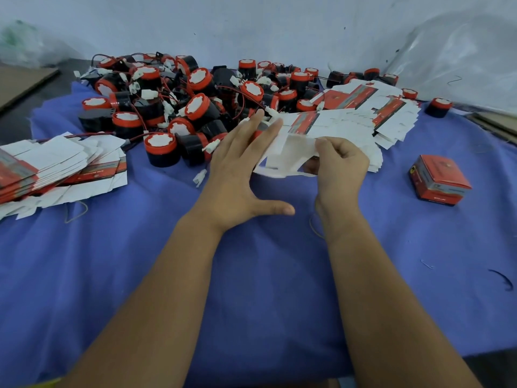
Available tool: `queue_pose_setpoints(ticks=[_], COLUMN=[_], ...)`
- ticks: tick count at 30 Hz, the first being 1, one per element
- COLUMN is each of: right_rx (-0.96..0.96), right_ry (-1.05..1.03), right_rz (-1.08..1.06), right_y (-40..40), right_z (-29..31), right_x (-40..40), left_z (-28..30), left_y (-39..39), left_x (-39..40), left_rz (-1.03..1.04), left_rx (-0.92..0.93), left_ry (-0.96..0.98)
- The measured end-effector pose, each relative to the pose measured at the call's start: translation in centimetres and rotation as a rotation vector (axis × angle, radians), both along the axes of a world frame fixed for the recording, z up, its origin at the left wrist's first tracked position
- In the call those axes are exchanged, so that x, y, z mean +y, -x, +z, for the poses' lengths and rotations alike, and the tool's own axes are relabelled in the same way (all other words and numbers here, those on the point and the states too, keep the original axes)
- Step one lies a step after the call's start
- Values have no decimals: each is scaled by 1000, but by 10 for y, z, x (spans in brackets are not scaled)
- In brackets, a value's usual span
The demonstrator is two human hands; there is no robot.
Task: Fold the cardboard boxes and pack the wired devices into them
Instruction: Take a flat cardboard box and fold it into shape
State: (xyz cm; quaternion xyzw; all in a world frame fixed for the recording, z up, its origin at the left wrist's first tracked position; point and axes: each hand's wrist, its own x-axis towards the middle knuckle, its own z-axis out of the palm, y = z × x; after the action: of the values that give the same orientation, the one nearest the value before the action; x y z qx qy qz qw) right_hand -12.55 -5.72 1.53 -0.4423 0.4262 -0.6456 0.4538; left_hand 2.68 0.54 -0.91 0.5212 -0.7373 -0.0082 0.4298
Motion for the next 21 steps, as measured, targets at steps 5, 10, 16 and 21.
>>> queue_pose_setpoints(ticks=[5,10,16,21], right_rx=[-165,41,-29,-44], right_ry=[35,143,78,109], right_rz=[196,561,522,561], right_y=[0,-13,-15,-21], right_z=[5,3,1,3], right_x=[3,5,12,16], left_z=[5,12,14,16], left_y=[4,7,10,12], left_x=[2,5,3,3], left_rz=[61,-57,-154,-132], left_rx=[200,779,1016,969], left_ry=[82,-60,-122,-30])
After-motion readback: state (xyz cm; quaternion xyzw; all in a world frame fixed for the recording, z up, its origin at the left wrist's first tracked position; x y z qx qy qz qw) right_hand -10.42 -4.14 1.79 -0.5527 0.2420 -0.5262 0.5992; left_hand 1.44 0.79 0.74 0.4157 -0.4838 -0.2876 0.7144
